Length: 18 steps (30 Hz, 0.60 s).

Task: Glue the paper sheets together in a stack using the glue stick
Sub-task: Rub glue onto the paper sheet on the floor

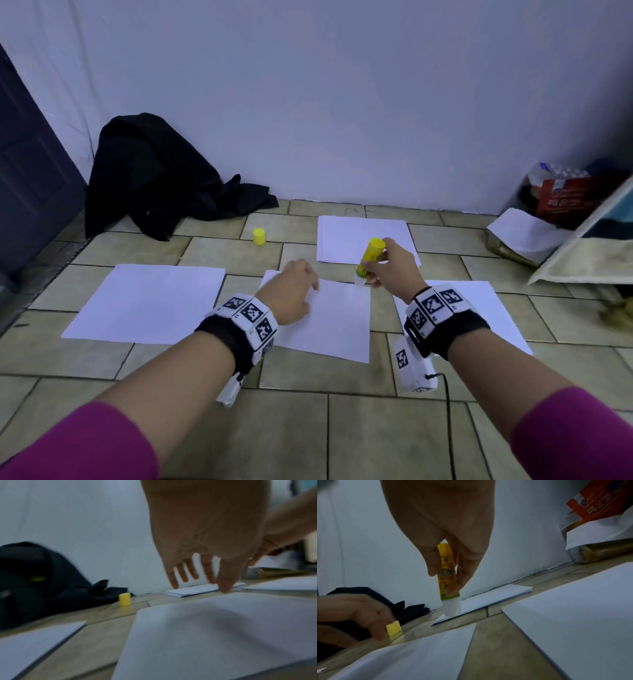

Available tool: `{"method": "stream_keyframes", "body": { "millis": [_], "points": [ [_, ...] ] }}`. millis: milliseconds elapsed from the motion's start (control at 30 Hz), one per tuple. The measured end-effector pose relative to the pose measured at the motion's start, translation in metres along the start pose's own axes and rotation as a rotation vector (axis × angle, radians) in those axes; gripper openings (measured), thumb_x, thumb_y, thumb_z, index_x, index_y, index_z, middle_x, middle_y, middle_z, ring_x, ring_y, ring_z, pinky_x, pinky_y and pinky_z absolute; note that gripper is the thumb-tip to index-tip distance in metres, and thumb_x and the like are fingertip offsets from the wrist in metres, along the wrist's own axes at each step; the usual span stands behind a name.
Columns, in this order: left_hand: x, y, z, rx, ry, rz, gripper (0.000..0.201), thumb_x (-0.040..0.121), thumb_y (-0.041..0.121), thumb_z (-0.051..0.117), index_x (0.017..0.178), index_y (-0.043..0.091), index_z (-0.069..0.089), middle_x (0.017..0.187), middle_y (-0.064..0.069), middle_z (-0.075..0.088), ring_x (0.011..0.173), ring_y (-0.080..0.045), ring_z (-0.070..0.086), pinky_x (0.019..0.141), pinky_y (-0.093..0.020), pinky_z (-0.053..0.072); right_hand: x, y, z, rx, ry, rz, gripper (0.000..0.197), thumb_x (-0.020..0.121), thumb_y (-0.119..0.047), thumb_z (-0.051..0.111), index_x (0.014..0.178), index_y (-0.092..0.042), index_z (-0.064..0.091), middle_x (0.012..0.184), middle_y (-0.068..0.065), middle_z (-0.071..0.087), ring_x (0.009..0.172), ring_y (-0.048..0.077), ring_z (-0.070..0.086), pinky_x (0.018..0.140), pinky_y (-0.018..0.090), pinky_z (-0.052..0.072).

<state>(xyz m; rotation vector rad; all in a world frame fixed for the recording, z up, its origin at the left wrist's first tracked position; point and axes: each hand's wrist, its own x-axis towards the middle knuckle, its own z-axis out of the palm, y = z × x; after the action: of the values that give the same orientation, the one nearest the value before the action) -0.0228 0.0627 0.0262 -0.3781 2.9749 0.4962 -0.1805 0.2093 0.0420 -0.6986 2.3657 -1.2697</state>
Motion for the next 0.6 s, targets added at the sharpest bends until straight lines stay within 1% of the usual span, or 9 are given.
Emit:
{"method": "stream_keyframes", "body": {
  "millis": [67,100,167,200,267,333,433,500,600],
  "points": [
    [0.007,0.013,0.011,0.105,-0.152,0.134,0.054,0.09,0.005,0.053,0.14,0.02,0.041,0.153,-0.003,0.018,0.142,-0.021,0.017,0.109,-0.035,0.034,-0.001,0.002,0.002,0.011,0.034,-0.001,0.02,0.089,-0.008,0.063,0.104,-0.008,0.049,0.102,0.012,0.058,0.064,0.022,0.06,0.052,0.025,0.055],
    [0.01,0.018,0.016,0.18,-0.233,0.144,0.06,0.092,0.007,0.052,0.146,0.024,0.033,0.157,-0.002,0.011,0.145,-0.021,0.01,0.112,-0.039,0.031,-0.001,0.004,0.002,0.013,0.04,0.006,0.021,0.089,-0.008,0.064,0.104,-0.006,0.049,0.103,0.013,0.058,0.065,0.024,0.06,0.053,0.026,0.056],
    [0.014,0.024,0.022,0.28,-0.333,0.092,0.064,0.096,0.017,0.049,0.152,0.03,0.019,0.159,-0.003,0.005,0.145,-0.024,0.009,0.109,-0.046,0.035,-0.001,0.007,0.002,0.012,0.047,0.027,0.022,0.088,-0.008,0.064,0.105,-0.003,0.051,0.103,0.017,0.059,0.07,0.03,0.062,0.063,0.037,0.059],
    [0.016,0.025,0.023,0.297,-0.349,0.068,0.064,0.098,0.021,0.048,0.152,0.031,0.017,0.159,-0.005,0.007,0.144,-0.026,0.013,0.106,-0.047,0.038,-0.001,0.009,0.002,0.006,0.051,0.032,0.023,0.088,-0.008,0.064,0.105,-0.002,0.052,0.103,0.019,0.06,0.074,0.034,0.064,0.069,0.043,0.059],
    [0.017,0.028,0.021,0.298,-0.346,0.036,0.064,0.097,0.028,0.05,0.151,0.031,0.018,0.155,-0.006,0.014,0.14,-0.026,0.019,0.103,-0.048,0.041,0.0,0.011,0.002,-0.005,0.05,0.027,0.021,0.087,-0.009,0.065,0.104,-0.004,0.053,0.103,0.019,0.061,0.083,0.037,0.066,0.075,0.047,0.058],
    [0.018,0.029,0.019,0.294,-0.344,0.023,0.064,0.095,0.029,0.053,0.151,0.031,0.019,0.152,-0.007,0.018,0.138,-0.027,0.021,0.103,-0.048,0.042,0.0,0.012,0.004,-0.013,0.036,0.009,0.017,0.087,-0.008,0.064,0.099,-0.008,0.052,0.102,0.017,0.063,0.087,0.036,0.066,0.077,0.047,0.057],
    [0.019,0.033,0.019,0.306,-0.352,0.011,0.065,0.094,0.028,0.054,0.15,0.031,0.02,0.151,-0.008,0.019,0.137,-0.027,0.023,0.102,-0.047,0.042,0.002,0.013,0.011,-0.027,0.01,-0.019,0.015,0.087,-0.005,0.061,0.096,-0.012,0.051,0.099,0.016,0.066,0.085,0.032,0.065,0.081,0.046,0.055],
    [0.019,0.033,0.019,0.302,-0.351,0.003,0.066,0.094,0.028,0.055,0.15,0.031,0.02,0.151,-0.008,0.02,0.137,-0.027,0.023,0.102,-0.046,0.043,0.005,0.014,0.015,-0.05,-0.013,-0.033,0.017,0.088,-0.005,0.06,0.099,-0.013,0.051,0.099,0.014,0.066,0.085,0.03,0.063,0.083,0.047,0.054],
    [0.018,0.032,0.02,0.304,-0.342,0.003,0.065,0.095,0.028,0.053,0.151,0.032,0.02,0.151,-0.007,0.019,0.137,-0.027,0.023,0.101,-0.047,0.043,0.007,0.011,0.018,-0.111,-0.054,-0.044,0.021,0.089,-0.006,0.058,0.108,-0.01,0.049,0.101,0.017,0.063,0.089,0.034,0.064,0.083,0.048,0.054]
  ]
}}
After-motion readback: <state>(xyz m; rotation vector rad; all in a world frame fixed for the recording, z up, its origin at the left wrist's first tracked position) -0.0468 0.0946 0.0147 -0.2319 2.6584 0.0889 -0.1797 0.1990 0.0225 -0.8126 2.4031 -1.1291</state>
